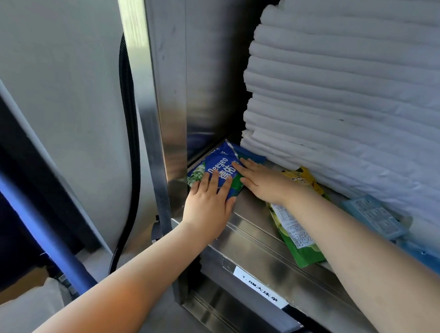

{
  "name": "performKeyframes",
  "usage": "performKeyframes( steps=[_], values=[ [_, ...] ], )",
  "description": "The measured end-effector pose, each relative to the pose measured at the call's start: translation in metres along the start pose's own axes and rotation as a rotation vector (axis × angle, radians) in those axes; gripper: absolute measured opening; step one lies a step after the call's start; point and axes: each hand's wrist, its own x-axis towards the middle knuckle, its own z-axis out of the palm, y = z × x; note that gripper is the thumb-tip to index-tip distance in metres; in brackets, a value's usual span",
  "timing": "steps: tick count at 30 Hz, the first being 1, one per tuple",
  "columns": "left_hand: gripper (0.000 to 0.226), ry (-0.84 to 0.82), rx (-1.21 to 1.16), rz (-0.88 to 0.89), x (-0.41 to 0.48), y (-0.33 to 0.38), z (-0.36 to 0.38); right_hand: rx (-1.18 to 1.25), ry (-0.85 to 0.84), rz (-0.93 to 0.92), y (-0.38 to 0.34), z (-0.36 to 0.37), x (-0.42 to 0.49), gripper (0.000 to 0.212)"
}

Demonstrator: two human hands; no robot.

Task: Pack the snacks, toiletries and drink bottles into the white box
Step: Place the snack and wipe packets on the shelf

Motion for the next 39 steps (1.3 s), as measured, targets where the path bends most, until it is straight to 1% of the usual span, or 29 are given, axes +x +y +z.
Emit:
performKeyframes(
  steps=[7,10,13,15,16,18,20,22,24,26,30,32,35,39],
  values=[
    [0.054,0.004,-0.036,-0.057,0.008,0.001,0.005,0.019,0.001,-0.006,0.002,-0.002,0.015,0.052],
    [0.054,0.005,-0.053,-0.049,0.008,-0.001,0.004,0.027,0.043,0.02,-0.004,-0.003,0.006,0.054],
    [0.054,0.014,-0.09,-0.017,0.008,-0.007,0.004,0.061,0.161,0.068,-0.009,-0.002,-0.026,0.064],
    [0.055,-0.002,-0.108,-0.003,0.01,-0.012,0.004,0.072,0.231,0.135,-0.01,0.005,-0.062,0.071],
    [0.056,-0.009,-0.108,0.0,0.011,-0.013,0.003,0.083,0.234,0.186,-0.009,0.011,-0.082,0.074],
    [0.059,0.003,-0.093,0.024,0.01,-0.013,0.002,0.068,0.183,0.286,-0.008,0.024,-0.12,0.079],
    [0.06,0.058,-0.061,0.107,0.006,-0.004,0.001,0.044,0.144,0.328,-0.007,0.035,-0.144,0.081],
    [0.059,0.096,-0.064,0.259,0.0,0.011,0.0,0.089,0.146,0.33,-0.008,0.043,-0.154,0.078],
    [0.057,0.091,-0.1,0.426,-0.006,0.028,0.0,0.124,0.169,0.333,-0.01,0.047,-0.157,0.077],
    [0.055,0.07,-0.126,0.529,-0.008,0.04,-0.001,0.135,0.201,0.336,-0.014,0.052,-0.159,0.075],
    [0.056,0.06,-0.11,0.563,-0.012,0.04,-0.001,0.164,0.234,0.252,-0.024,0.055,-0.163,0.071],
    [0.056,0.07,-0.108,0.585,-0.014,0.035,-0.004,0.231,0.247,0.193,-0.027,0.054,-0.17,0.069],
    [0.052,0.158,-0.081,0.65,-0.014,0.028,-0.016,0.307,0.364,0.128,-0.028,0.052,-0.186,0.066],
    [0.041,0.328,-0.155,0.696,-0.013,0.028,-0.022,0.193,0.525,0.071,-0.028,0.056,-0.202,0.057]
  ],
)
